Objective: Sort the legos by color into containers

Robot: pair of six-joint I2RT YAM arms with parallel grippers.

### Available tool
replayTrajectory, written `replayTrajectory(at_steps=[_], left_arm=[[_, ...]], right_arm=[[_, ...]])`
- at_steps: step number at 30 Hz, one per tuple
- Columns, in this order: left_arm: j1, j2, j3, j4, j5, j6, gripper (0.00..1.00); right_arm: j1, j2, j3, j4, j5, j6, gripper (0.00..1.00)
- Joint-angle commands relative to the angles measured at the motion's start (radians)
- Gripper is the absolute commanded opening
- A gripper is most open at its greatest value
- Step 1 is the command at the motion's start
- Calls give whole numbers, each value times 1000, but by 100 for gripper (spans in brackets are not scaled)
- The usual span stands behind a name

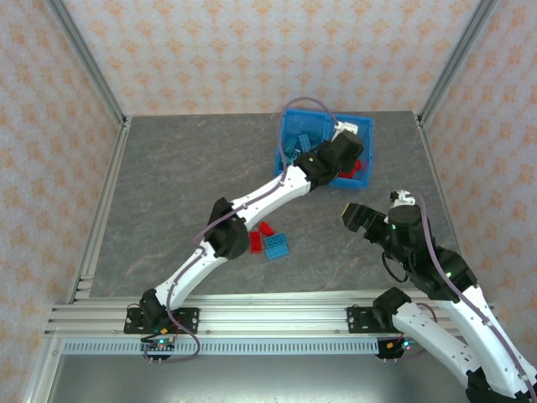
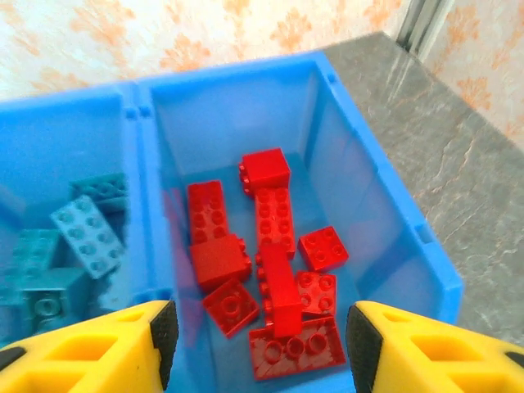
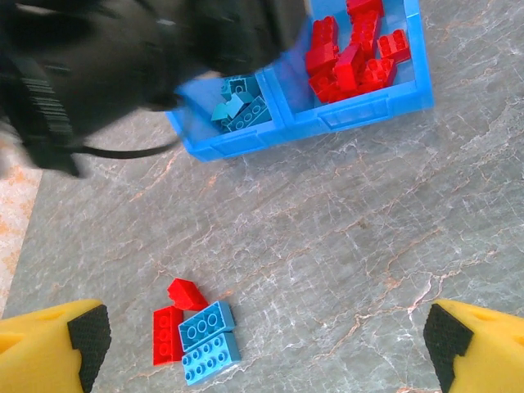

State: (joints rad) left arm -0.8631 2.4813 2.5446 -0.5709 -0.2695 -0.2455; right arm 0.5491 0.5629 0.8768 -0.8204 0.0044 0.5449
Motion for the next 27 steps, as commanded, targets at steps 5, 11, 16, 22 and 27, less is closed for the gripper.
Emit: replayTrajectory(at_steps=[5, 11, 16, 22, 27], left_arm=[[-31, -684, -679, 171, -31, 45, 59], [-35, -1142, -1115, 77, 138, 155, 63], [-50, -1469, -1362, -72, 343, 345, 79], [-59, -1736, -1586, -183, 378, 556, 84], [-59, -1838, -1765, -137, 513, 714, 89]], right_arm=[[4, -7, 0, 10, -5, 0, 99], [4, 57, -71, 83, -95, -14, 99], [5, 238, -78, 170, -285, -49, 99], [106, 575, 24, 213, -336, -156, 99], [201, 842, 144, 205, -236, -232, 98]])
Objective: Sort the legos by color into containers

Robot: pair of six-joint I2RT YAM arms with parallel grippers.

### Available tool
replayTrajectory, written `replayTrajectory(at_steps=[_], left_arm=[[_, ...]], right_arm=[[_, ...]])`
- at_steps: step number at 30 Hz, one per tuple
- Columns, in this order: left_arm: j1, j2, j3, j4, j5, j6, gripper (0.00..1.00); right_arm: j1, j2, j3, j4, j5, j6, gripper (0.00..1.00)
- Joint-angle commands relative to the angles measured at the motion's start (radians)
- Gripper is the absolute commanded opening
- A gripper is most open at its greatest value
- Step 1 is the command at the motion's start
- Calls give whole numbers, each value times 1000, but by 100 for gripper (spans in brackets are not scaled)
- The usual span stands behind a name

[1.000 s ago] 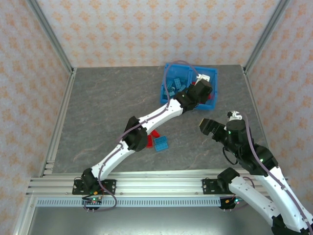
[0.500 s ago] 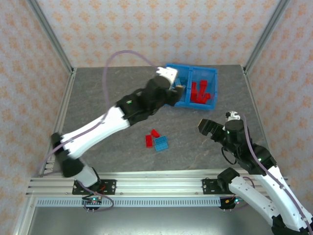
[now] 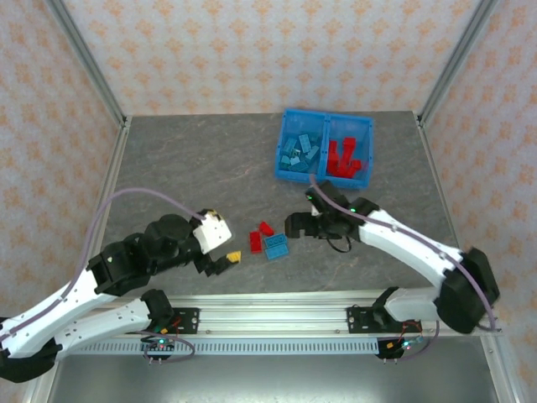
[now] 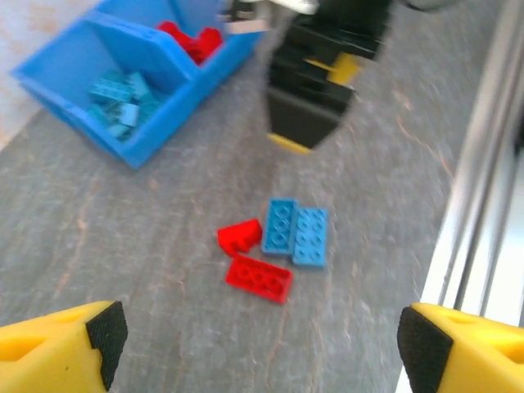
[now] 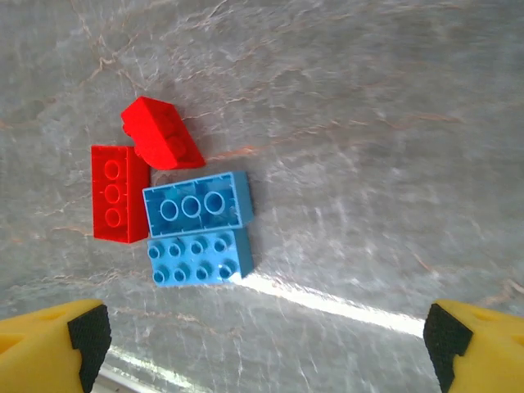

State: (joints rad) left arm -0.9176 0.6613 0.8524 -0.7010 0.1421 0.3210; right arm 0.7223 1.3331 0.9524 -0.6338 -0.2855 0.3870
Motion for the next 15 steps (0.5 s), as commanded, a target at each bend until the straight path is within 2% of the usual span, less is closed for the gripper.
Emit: replayTrajectory(at_steps=[1, 3, 4, 5, 7, 15], left_arm=[[-4, -28, -110, 22, 117, 162, 89], [-4, -25, -148, 33, 140, 198, 90], [-4, -12, -143, 1, 150, 235, 98], [-4, 5, -138, -20, 139, 243, 99], [-4, 23, -142, -36, 103, 242, 100], [-2, -33, -199, -26, 91, 270, 100]], right_arm=[[41, 124, 101, 9, 62, -90, 96], [66, 209, 166, -10, 73, -115, 92], [79, 255, 195, -15, 74, -126, 91], [90, 293, 219, -12, 74, -130, 89], [99, 360, 255, 4, 60, -131, 86], [108, 531, 356, 34, 13, -115, 71]])
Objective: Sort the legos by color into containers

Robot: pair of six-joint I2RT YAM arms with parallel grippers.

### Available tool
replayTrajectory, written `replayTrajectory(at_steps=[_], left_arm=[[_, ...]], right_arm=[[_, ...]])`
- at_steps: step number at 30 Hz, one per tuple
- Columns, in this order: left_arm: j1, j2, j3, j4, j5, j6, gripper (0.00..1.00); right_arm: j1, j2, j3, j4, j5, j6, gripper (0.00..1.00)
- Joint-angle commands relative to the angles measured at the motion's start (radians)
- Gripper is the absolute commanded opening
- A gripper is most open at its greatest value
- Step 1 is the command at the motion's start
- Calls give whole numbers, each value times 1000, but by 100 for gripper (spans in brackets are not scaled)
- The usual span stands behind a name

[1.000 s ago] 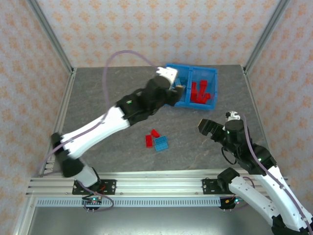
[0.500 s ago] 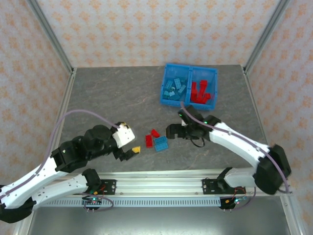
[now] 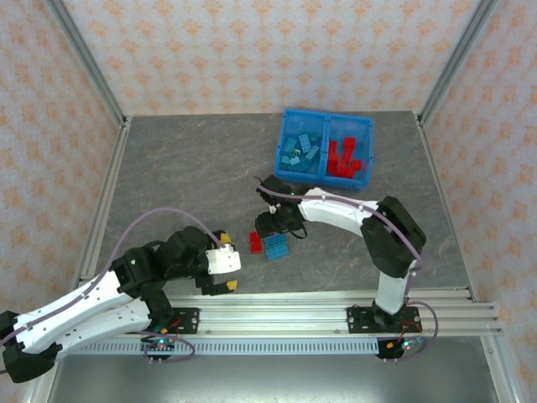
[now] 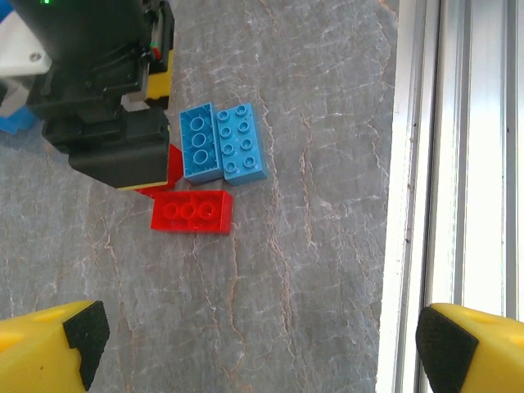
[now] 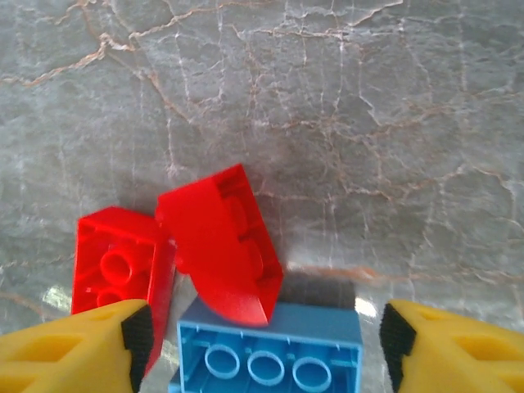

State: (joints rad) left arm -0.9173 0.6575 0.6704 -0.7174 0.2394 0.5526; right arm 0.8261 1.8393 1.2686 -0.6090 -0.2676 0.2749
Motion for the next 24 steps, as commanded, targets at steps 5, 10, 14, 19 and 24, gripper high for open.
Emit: replayTrajectory(at_steps=[5, 10, 14, 19, 24], left_arm=[[1, -39, -26, 0, -18, 46, 100], [1, -15, -24, -3, -11, 49, 100], [1, -9, -22, -6, -17, 50, 100], [3, -14, -23, -4, -15, 50, 100], [3, -13, -23, -4, -17, 51, 100]], right_arm=[[4, 85, 57, 21, -17, 9, 54], [4, 124, 55, 42, -27, 16, 50], [4, 136, 51, 55, -10, 24, 41], [4, 125, 66, 48, 10, 20, 40], [4, 102, 108, 32, 31, -2, 72]])
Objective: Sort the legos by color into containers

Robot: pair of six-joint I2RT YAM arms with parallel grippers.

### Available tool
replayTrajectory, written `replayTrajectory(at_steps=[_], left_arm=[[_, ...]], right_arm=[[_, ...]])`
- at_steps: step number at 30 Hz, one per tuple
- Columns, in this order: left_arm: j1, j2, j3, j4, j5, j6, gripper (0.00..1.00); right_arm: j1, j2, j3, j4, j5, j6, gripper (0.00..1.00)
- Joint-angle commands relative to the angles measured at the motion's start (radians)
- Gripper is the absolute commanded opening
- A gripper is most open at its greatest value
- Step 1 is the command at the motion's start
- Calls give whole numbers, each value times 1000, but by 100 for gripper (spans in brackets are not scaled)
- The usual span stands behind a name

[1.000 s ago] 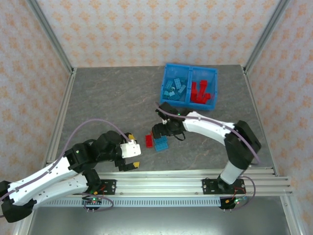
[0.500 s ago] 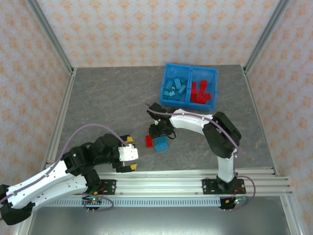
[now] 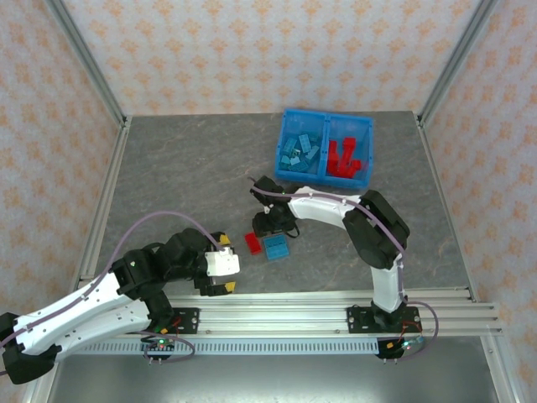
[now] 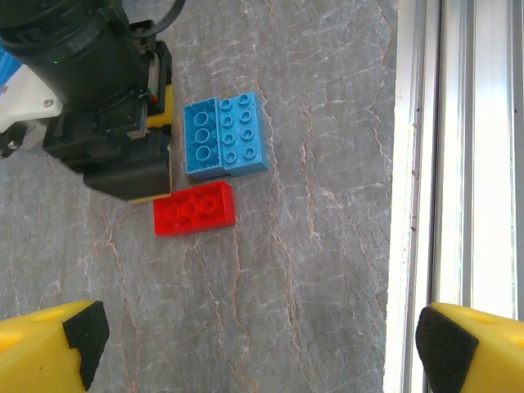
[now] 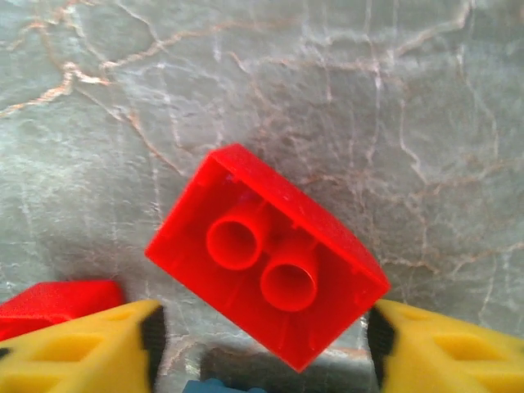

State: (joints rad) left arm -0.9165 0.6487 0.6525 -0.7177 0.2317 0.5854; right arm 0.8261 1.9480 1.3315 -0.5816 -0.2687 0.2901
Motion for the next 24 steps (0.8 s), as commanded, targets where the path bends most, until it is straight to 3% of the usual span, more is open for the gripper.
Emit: replayTrajectory(at_steps=[1, 7, 15, 24], left_arm=[[3, -3, -5, -4, -9, 18, 99], [4, -4, -6, -4, -8, 17, 100], [4, -3, -8, -3, -9, 18, 100], [5, -1, -9, 0, -7, 21, 100]], right_arm=[[4, -4, 60, -1, 32, -28, 76], [2, 71, 135, -54, 117, -166, 78], [-1, 142, 186, -119, 55, -238, 76], [-1, 150, 141, -70, 55, -135, 57]])
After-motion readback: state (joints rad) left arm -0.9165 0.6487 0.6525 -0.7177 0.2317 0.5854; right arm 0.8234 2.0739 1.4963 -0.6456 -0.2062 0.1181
